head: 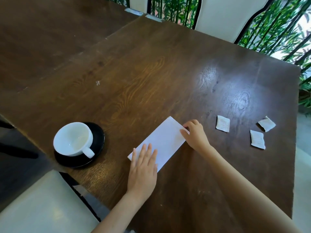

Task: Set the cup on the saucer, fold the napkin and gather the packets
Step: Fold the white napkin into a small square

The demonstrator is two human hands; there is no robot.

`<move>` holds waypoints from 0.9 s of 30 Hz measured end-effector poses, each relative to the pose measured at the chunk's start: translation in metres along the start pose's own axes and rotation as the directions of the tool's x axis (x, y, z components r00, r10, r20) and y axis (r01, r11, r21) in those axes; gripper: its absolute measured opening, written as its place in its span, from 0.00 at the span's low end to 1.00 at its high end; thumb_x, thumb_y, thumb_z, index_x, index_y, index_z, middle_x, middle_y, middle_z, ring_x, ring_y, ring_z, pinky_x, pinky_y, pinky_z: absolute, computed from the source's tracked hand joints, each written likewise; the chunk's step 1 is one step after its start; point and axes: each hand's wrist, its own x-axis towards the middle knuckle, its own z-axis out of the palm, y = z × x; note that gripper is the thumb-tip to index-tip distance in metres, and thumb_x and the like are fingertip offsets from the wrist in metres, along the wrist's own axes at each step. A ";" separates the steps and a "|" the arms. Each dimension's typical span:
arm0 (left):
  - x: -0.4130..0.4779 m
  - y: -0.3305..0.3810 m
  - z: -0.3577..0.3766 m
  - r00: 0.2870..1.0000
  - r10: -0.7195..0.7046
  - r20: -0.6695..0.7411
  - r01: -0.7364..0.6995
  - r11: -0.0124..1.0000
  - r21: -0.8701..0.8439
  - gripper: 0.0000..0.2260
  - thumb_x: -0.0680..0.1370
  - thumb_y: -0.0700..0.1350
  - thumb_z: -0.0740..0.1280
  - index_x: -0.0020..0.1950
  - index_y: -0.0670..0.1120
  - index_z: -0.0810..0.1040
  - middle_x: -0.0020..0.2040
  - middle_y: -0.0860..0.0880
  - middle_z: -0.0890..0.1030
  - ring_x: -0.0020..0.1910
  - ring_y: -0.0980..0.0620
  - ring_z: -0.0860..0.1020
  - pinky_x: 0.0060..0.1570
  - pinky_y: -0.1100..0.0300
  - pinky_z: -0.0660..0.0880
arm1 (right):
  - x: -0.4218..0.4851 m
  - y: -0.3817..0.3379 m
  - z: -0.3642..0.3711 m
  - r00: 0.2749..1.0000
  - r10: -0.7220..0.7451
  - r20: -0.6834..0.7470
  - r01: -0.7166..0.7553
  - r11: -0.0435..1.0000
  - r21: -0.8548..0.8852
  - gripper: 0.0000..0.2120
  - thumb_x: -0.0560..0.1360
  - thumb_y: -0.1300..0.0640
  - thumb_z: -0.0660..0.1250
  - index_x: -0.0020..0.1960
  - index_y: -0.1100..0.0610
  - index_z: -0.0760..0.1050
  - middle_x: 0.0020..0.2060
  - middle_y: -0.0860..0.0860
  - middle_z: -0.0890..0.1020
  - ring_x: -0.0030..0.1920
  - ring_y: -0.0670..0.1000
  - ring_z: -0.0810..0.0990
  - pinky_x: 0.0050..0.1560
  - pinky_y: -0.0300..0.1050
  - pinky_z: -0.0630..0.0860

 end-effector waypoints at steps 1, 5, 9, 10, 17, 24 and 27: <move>0.000 0.003 0.001 0.999 0.030 0.030 -0.030 1.000 -0.009 0.23 0.79 0.51 0.56 0.73 0.48 0.62 0.75 0.46 0.61 0.75 0.46 0.56 0.72 0.45 0.51 | 0.002 -0.004 -0.002 0.998 0.053 0.047 -0.054 0.998 0.040 0.12 0.77 0.53 0.63 0.56 0.59 0.75 0.58 0.54 0.73 0.57 0.54 0.72 0.54 0.46 0.73; 0.002 0.001 0.011 0.992 0.009 0.124 -0.003 0.999 -0.043 0.23 0.82 0.50 0.46 0.76 0.51 0.46 0.78 0.51 0.44 0.76 0.52 0.39 0.74 0.55 0.39 | 0.016 -0.023 -0.017 0.956 0.182 0.229 -0.185 0.983 -0.010 0.13 0.70 0.54 0.68 0.35 0.61 0.70 0.36 0.57 0.70 0.36 0.52 0.71 0.30 0.44 0.64; 0.006 -0.002 0.007 0.992 0.004 0.123 0.005 0.997 -0.072 0.22 0.82 0.51 0.49 0.76 0.53 0.52 0.78 0.52 0.49 0.77 0.53 0.44 0.74 0.56 0.44 | 0.027 -0.037 -0.034 0.875 0.246 0.418 -0.203 0.968 -0.145 0.21 0.72 0.50 0.69 0.54 0.67 0.78 0.42 0.58 0.76 0.42 0.56 0.74 0.32 0.43 0.68; 0.006 -0.004 0.006 0.992 0.002 0.126 0.008 0.997 -0.075 0.22 0.81 0.51 0.50 0.76 0.53 0.53 0.78 0.53 0.50 0.77 0.53 0.46 0.74 0.56 0.45 | 0.028 -0.041 -0.037 0.853 0.256 0.454 -0.195 0.965 -0.178 0.22 0.73 0.49 0.68 0.57 0.66 0.77 0.45 0.57 0.77 0.44 0.55 0.74 0.35 0.42 0.69; 0.015 -0.005 -0.002 0.989 -0.012 0.144 0.032 0.990 -0.140 0.20 0.80 0.51 0.54 0.73 0.53 0.61 0.76 0.53 0.58 0.75 0.53 0.54 0.72 0.54 0.55 | 0.023 -0.039 -0.042 0.866 0.196 0.460 -0.225 0.974 0.009 0.15 0.73 0.55 0.67 0.55 0.64 0.76 0.51 0.58 0.79 0.43 0.52 0.78 0.42 0.42 0.76; 0.032 -0.005 -0.010 0.994 0.026 0.102 0.007 0.952 -0.306 0.18 0.79 0.44 0.56 0.68 0.51 0.69 0.70 0.51 0.67 0.69 0.50 0.63 0.66 0.56 0.63 | 0.015 -0.051 -0.047 0.946 0.042 0.322 -0.171 0.908 0.383 0.12 0.71 0.63 0.68 0.54 0.58 0.76 0.48 0.53 0.79 0.46 0.51 0.79 0.42 0.43 0.78; 0.046 -0.014 -0.017 0.983 -0.176 -0.050 0.125 0.843 -0.524 0.20 0.76 0.40 0.62 0.68 0.47 0.68 0.67 0.47 0.71 0.66 0.45 0.67 0.61 0.57 0.67 | 0.009 -0.059 -0.052 0.963 -0.044 0.267 -0.095 0.869 0.486 0.09 0.71 0.61 0.68 0.50 0.53 0.76 0.43 0.48 0.80 0.42 0.46 0.79 0.37 0.36 0.77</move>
